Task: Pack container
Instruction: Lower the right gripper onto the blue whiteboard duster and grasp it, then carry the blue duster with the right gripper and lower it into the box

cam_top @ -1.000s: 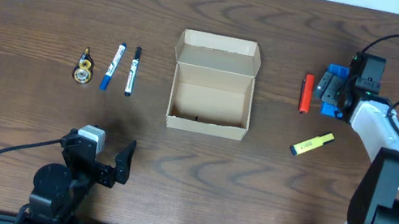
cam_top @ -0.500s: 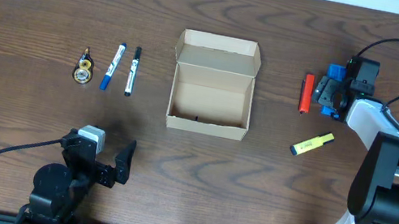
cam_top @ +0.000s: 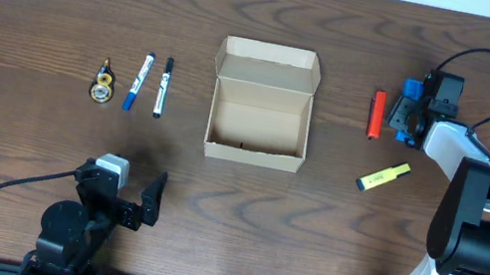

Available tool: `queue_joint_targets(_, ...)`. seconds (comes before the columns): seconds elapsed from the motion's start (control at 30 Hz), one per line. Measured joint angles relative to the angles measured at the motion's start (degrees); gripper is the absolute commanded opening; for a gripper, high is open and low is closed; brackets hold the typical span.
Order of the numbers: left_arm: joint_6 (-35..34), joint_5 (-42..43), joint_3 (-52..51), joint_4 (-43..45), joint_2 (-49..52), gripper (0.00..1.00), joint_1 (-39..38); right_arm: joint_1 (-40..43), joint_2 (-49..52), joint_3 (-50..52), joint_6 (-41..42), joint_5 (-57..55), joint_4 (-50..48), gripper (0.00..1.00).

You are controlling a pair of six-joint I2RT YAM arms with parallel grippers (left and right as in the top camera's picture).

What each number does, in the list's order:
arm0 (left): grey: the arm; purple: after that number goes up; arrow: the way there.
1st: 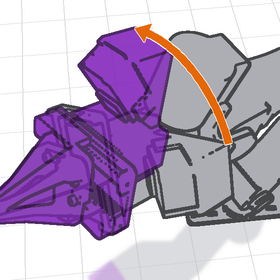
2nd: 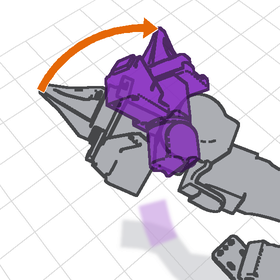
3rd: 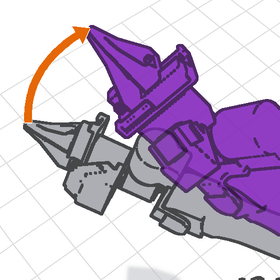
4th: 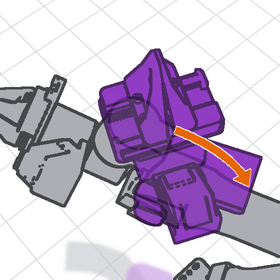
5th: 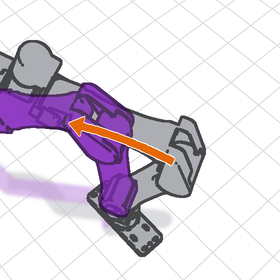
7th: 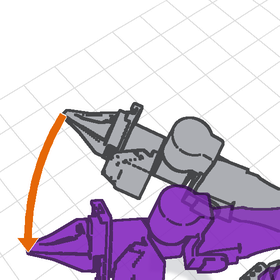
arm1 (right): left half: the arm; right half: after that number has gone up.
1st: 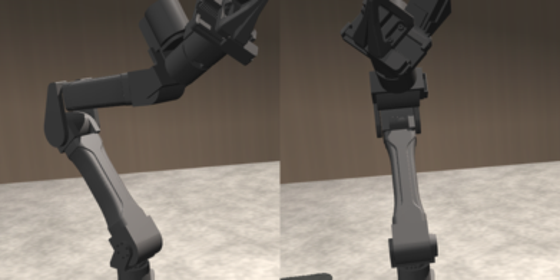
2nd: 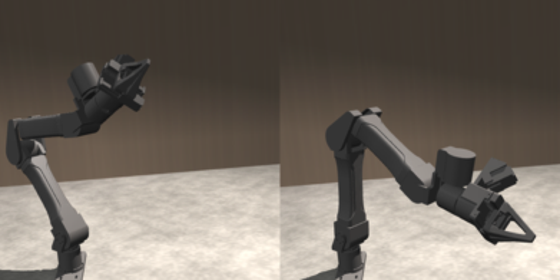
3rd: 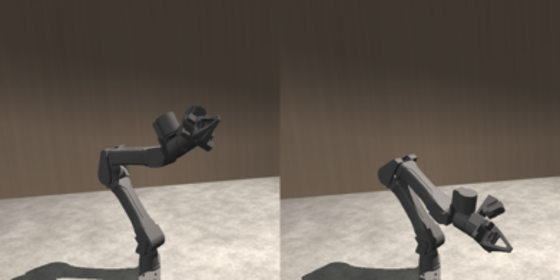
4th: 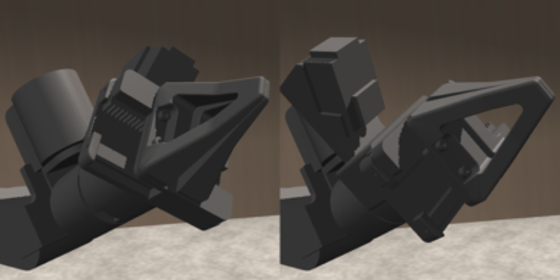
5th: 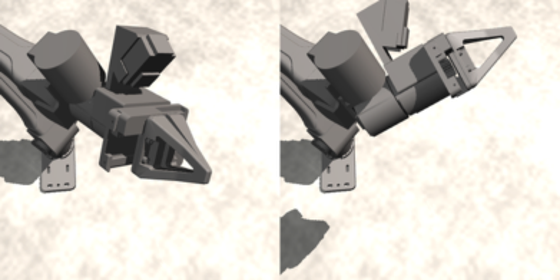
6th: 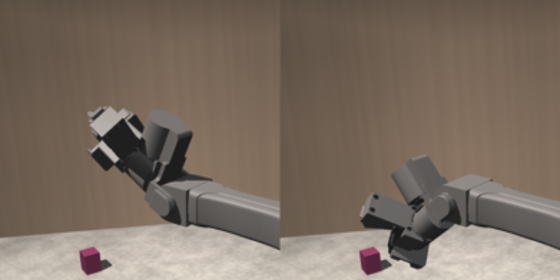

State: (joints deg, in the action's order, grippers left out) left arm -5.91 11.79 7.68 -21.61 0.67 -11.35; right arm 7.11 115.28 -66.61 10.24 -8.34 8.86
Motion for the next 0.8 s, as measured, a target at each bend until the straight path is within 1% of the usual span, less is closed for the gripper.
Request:
queue_joint_targets(0.07, 0.0, 0.0, 0.0, 0.0, 0.0, 0.95, 0.0, 0.0, 0.04, 0.0, -0.09, 0.0, -0.04, 0.53)
queue_joint_targets(0.23, 0.0, 0.0, 0.0, 0.0, 0.0, 0.95, -0.02, 0.0, 0.07, 0.0, 0.02, -0.04, -0.28, 0.48)
queue_joint_targets(0.5, 0.0, 0.0, 0.0, 0.0, 0.0, 0.95, 0.0, 0.0, 0.07, -0.33, 0.04, 0.28, -0.04, 0.45)
queue_joint_targets(0.57, 0.0, 0.0, 0.0, 0.0, 0.0, 0.95, 0.0, 0.0, -0.02, -1.07, 0.02, 0.74, 1.03, 0.45)
queue_joint_targets(0.63, 0.0, 0.0, 0.0, 0.0, 0.0, 0.95, 0.0, 0.0, -0.66, -2.05, 0.02, 1.03, 2.58, 0.42)
queue_joint_targets(0.8, 0.0, 0.0, 0.0, 0.0, 0.0, 0.95, 0.0, -0.35, -6.95, -6.34, -0.92, 1.11, 8.5, 0.41)
